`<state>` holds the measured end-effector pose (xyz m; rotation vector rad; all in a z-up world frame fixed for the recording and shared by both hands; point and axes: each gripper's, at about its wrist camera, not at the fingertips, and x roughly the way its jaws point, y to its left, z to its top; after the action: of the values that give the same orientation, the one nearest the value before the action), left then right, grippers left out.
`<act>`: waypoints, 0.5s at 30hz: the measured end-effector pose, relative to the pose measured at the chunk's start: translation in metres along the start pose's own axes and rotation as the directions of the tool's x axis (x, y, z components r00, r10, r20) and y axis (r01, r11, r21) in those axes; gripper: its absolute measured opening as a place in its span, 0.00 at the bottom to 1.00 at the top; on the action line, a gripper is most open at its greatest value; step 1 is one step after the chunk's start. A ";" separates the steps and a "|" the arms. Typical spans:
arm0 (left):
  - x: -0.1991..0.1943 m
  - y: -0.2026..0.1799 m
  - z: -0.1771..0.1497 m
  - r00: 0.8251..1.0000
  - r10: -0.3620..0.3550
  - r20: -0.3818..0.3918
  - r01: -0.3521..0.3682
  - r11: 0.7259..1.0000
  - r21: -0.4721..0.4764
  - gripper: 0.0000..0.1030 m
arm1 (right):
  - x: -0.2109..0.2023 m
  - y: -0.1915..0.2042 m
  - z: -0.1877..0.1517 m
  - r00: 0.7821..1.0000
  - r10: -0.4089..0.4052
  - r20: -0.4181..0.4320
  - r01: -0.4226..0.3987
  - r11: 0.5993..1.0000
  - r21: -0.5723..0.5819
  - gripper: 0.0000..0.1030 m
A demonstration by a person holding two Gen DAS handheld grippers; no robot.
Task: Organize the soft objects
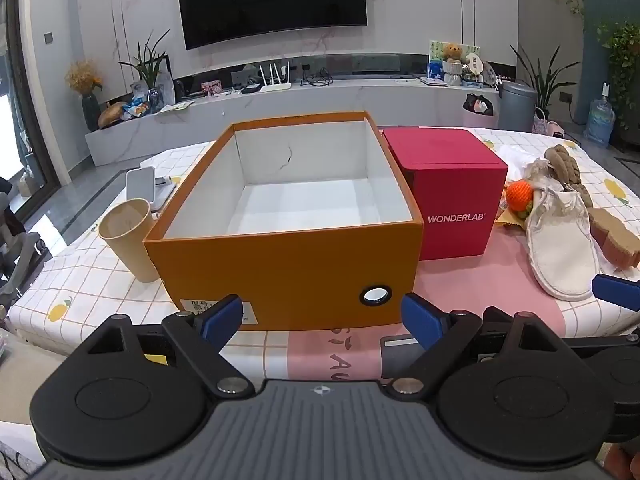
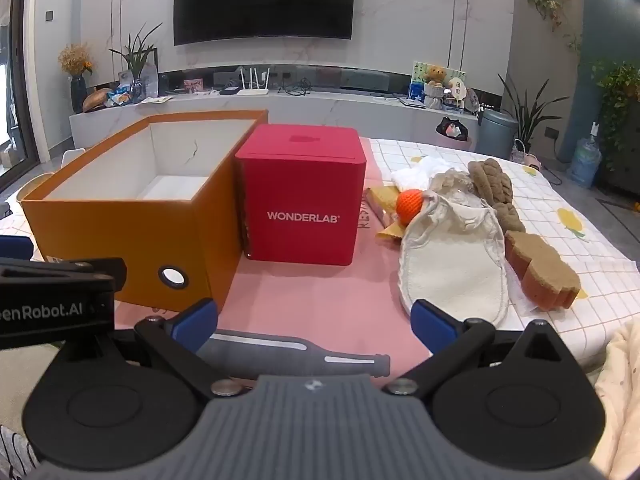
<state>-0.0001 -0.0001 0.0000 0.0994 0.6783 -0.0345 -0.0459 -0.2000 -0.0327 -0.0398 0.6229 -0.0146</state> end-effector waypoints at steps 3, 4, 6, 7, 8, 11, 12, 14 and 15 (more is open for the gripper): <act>0.000 0.000 0.000 1.000 0.003 0.015 -0.003 1.000 0.013 1.00 | 0.000 0.001 0.000 1.000 -0.001 -0.018 0.001 1.000 -0.002 0.98; 0.000 0.001 0.000 1.000 0.007 0.022 -0.007 1.000 0.020 1.00 | 0.000 0.001 0.000 1.000 -0.001 -0.018 0.001 1.000 -0.002 0.98; -0.009 -0.004 0.000 0.998 0.020 0.062 -0.022 0.999 0.038 1.00 | 0.001 0.001 0.000 1.000 0.004 -0.018 -0.004 1.000 0.000 0.97; -0.010 -0.003 0.000 0.998 0.023 0.066 -0.026 0.999 0.037 1.00 | 0.000 -0.004 0.000 1.000 0.004 -0.017 -0.004 1.000 0.001 0.97; -0.012 -0.003 -0.001 0.997 0.026 0.073 -0.028 0.999 0.036 1.00 | -0.001 -0.004 0.003 1.000 0.002 -0.016 -0.002 1.000 0.001 0.97; -0.010 -0.001 -0.002 0.997 0.030 0.074 -0.033 0.999 0.043 1.00 | -0.004 -0.004 0.003 1.000 -0.006 -0.006 0.006 1.000 -0.013 0.97; -0.011 -0.006 -0.002 0.996 0.039 0.081 -0.043 0.998 0.051 1.00 | -0.004 -0.004 0.005 1.000 -0.010 -0.006 0.010 1.000 -0.021 0.97; -0.009 -0.007 -0.002 0.996 0.041 0.077 -0.045 0.998 0.047 1.00 | -0.007 0.002 0.002 1.000 -0.022 0.004 0.022 0.999 -0.035 0.97; -0.009 -0.007 -0.002 0.996 0.040 0.074 -0.044 0.998 0.043 1.00 | -0.007 0.003 0.002 1.000 -0.025 0.006 0.025 0.999 -0.038 0.97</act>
<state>-0.0090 -0.0072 0.0031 0.1548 0.6019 -0.0129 -0.0509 -0.1965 -0.0270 -0.0844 0.6175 -0.0270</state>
